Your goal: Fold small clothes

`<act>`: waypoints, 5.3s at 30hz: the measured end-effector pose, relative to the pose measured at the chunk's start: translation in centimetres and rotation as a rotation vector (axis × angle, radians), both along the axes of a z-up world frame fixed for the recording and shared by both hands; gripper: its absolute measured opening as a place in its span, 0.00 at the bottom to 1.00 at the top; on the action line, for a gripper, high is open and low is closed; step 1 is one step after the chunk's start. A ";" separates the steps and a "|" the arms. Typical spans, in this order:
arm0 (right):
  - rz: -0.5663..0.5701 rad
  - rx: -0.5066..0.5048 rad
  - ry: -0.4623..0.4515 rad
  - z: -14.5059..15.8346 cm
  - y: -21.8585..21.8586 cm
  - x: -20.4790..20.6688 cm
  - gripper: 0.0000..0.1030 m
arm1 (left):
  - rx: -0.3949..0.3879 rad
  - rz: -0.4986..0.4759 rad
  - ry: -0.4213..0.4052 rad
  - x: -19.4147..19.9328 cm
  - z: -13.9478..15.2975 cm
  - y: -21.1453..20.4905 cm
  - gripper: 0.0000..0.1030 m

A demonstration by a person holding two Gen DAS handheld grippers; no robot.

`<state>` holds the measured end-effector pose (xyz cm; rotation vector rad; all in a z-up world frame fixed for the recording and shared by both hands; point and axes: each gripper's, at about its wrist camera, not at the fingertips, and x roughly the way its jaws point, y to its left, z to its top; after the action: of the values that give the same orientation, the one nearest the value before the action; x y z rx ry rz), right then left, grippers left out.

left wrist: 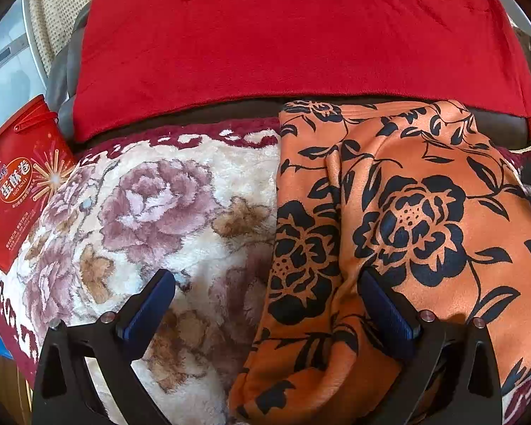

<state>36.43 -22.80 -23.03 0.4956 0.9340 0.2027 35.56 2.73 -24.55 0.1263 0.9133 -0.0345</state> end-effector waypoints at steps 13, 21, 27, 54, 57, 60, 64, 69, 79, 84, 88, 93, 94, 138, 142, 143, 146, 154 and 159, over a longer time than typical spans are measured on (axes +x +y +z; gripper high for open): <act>0.052 0.022 0.060 -3.8 0.2 -2.3 0.67 | -0.032 -0.031 0.001 0.1 0.8 0.6 1.00; -0.002 0.109 -0.043 -0.9 -2.1 -3.6 0.72 | -0.146 0.055 -0.023 0.7 1.7 4.3 1.00; 0.076 -0.075 0.061 -2.7 1.3 -3.2 0.72 | -0.129 0.083 0.086 0.8 -1.8 3.9 1.00; 0.114 -0.129 -0.012 -1.2 1.7 -4.0 0.70 | 0.020 0.021 -0.106 -1.7 1.2 0.6 1.00; 0.095 -0.072 -0.037 -0.7 0.8 -4.2 0.70 | 0.015 0.024 -0.102 -1.7 1.2 0.7 1.00; 0.081 -0.043 -0.127 0.9 -0.1 -4.9 0.70 | 0.019 0.024 -0.103 -1.5 1.2 0.6 1.00; 0.114 -0.031 -0.168 1.6 0.2 -5.1 0.70 | 0.022 0.023 -0.101 -1.4 1.1 0.6 1.00; 0.163 -0.124 -0.008 -1.6 2.0 -4.2 0.70 | 0.020 0.020 -0.092 -1.3 0.7 0.6 1.00; 0.162 -0.085 -0.009 -1.8 1.0 -4.0 0.71 | -0.029 0.016 -0.102 -1.0 1.6 0.8 1.00; 0.153 -0.057 -0.032 -1.2 0.1 -4.5 0.70 | -0.039 0.016 -0.120 -1.0 2.3 0.4 1.00; 0.112 -0.010 -0.120 0.4 -1.3 -5.2 0.70 | -0.039 0.016 -0.115 -0.9 2.3 0.2 1.00; 0.127 -0.014 -0.021 -1.5 -1.1 -4.2 0.70 | -0.012 0.017 -0.079 -0.5 1.2 -0.3 1.00; 0.137 -0.023 0.016 -2.4 -0.7 -3.8 0.70 | -0.009 0.018 -0.060 -0.3 0.6 -0.3 1.00; 0.071 0.243 -0.011 -4.2 -3.9 -1.2 0.73 | -0.370 -0.059 0.063 -0.9 1.8 -2.7 0.99; 0.071 0.245 -0.017 -4.3 -3.5 -1.2 0.73 | -0.362 -0.058 0.058 -0.8 2.0 -2.9 0.99; 0.072 0.246 -0.020 -4.4 -3.6 -1.3 0.73 | -0.362 -0.057 0.059 -0.8 1.9 -3.1 0.99; 0.072 0.248 -0.030 -4.5 -3.6 -1.5 0.73 | -0.363 -0.058 0.060 -0.7 1.7 -3.3 0.99; 0.077 0.254 -0.045 -4.8 -3.8 -1.6 0.73 | -0.490 -0.073 0.148 0.0 0.4 -1.5 0.99; 0.073 0.244 -0.047 -4.5 -3.7 -1.8 0.71 | -0.652 -0.083 0.222 0.7 -0.8 0.0 0.99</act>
<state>34.68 -26.47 -27.57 0.6790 0.8859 0.3958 36.30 2.72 -25.35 -0.4545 1.0761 -0.4255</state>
